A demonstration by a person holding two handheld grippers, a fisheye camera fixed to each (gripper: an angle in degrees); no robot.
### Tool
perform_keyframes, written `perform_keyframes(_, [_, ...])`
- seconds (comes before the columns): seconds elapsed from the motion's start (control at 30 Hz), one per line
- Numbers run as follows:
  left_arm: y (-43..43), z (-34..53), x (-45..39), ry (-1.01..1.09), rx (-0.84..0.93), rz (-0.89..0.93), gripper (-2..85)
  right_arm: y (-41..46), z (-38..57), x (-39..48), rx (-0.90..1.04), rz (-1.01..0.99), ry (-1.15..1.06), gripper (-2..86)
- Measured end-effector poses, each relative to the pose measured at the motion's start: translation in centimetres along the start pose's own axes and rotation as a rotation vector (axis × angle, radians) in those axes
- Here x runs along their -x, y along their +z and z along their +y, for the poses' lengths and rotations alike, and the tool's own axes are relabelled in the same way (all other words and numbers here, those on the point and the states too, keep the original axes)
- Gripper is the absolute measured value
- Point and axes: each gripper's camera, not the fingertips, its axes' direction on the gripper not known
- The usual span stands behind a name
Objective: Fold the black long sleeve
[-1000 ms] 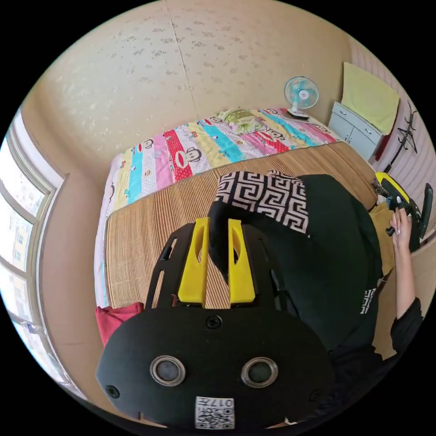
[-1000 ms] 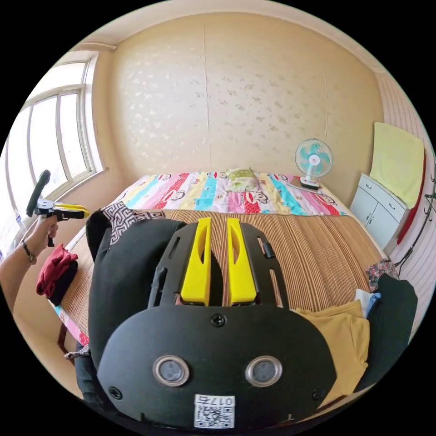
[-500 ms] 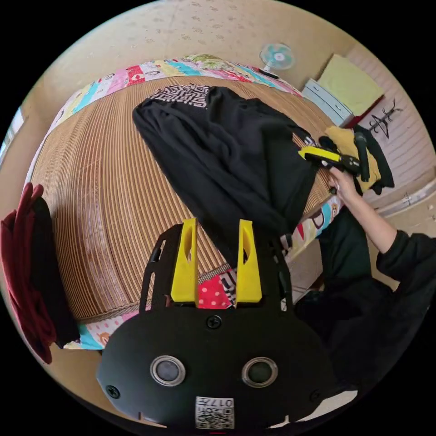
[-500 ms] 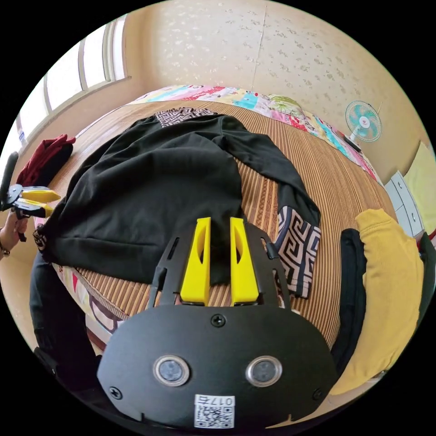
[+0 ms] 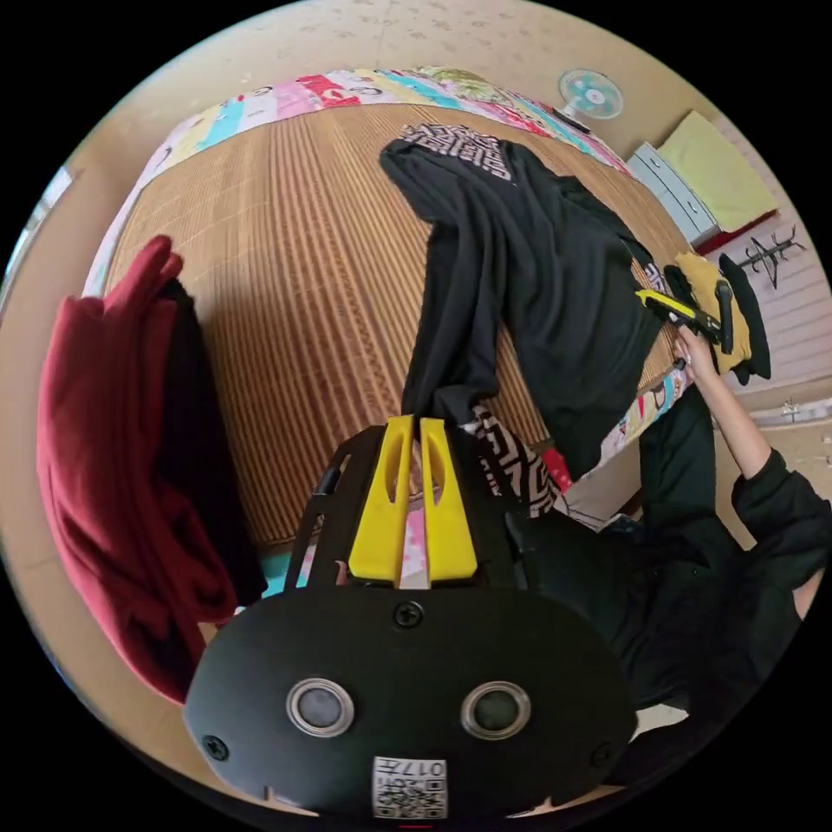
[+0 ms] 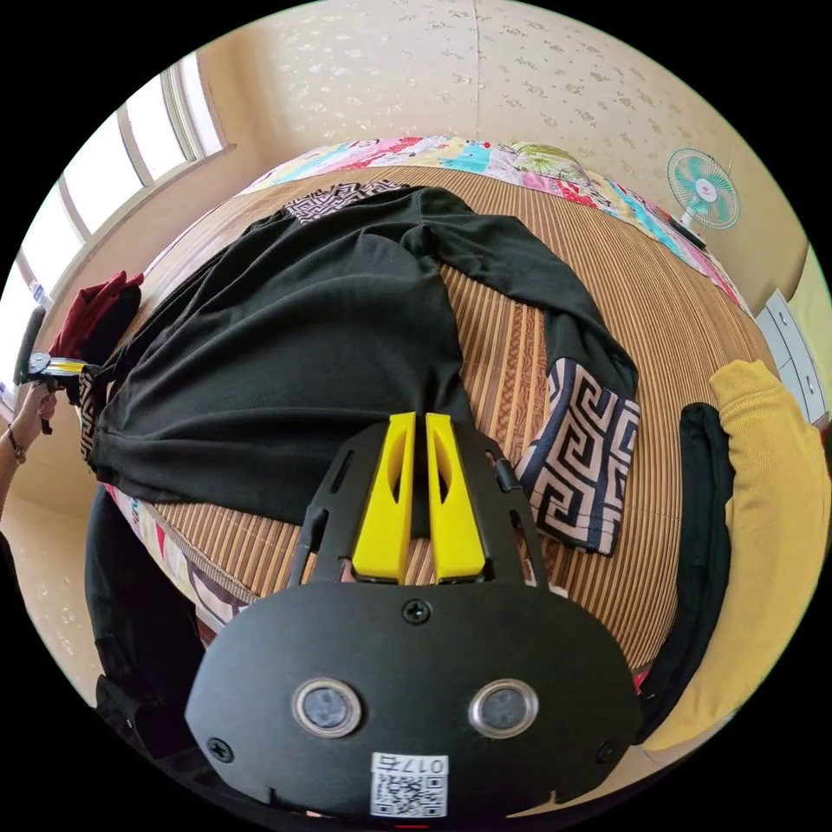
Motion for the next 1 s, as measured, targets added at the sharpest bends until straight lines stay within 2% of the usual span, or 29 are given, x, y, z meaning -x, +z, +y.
perform_keyframes(0.07, [-2.8,3.2,6.0,-0.361,-0.012,-0.205,-0.2,0.0,0.3,0.9,0.001,0.04,-0.019,2.6])
perform_keyframes(0.13, [-4.8,6.3,8.3,-0.534,-0.085,-0.22,0.0,0.0,0.6,1.7,0.001,0.071,-0.036,2.3])
perform_keyframes(0.17, [-6.2,8.2,8.0,-0.528,-0.198,-0.169,0.5,-0.1,0.9,2.2,0.002,0.093,-0.048,2.1])
perform_keyframes(0.27, [-7.5,10.5,3.6,-0.425,-0.335,-0.203,5.8,-0.3,1.3,3.0,0.016,0.13,-0.067,1.9])
perform_keyframes(0.33, [-6.6,10.6,-0.4,-0.268,-0.354,-0.124,8.6,-0.6,1.8,2.9,0.015,0.126,-0.052,1.8])
perform_keyframes(0.37, [-5.4,10.3,-3.0,-0.157,-0.331,-0.032,9.6,-0.8,2.3,2.8,0.008,0.114,-0.039,1.8])
perform_keyframes(0.47, [-1.5,9.1,-8.5,-0.012,-0.219,0.138,9.9,-1.7,3.8,1.7,-0.015,0.054,-0.001,1.7])
perform_keyframes(0.57, [3.5,8.4,-10.6,-0.017,-0.047,0.145,9.3,-3.0,4.9,0.5,0.007,-0.022,0.038,1.6])
perform_keyframes(0.6, [3.9,8.7,-10.7,-0.037,-0.052,0.125,9.0,-3.2,5.3,0.3,0.012,-0.037,0.042,1.6])
perform_keyframes(0.63, [3.5,10.0,-10.8,-0.038,-0.108,0.088,8.1,-3.9,6.2,0.0,0.017,-0.064,0.043,1.5])
perform_keyframes(0.7, [3.5,11.7,-11.0,0.009,-0.109,0.106,5.7,-5.0,7.9,-0.2,0.019,-0.1,0.038,1.4])
perform_keyframes(0.8, [2.7,16.2,-10.2,-0.037,-0.102,0.101,4.2,-7.2,11.3,-0.6,0.015,-0.155,0.049,1.2])
perform_keyframes(1.0, [-2.5,28.7,-5.8,-0.063,-0.34,0.346,4.0,-14.4,19.0,-0.4,-0.016,-0.167,0.061,0.9])
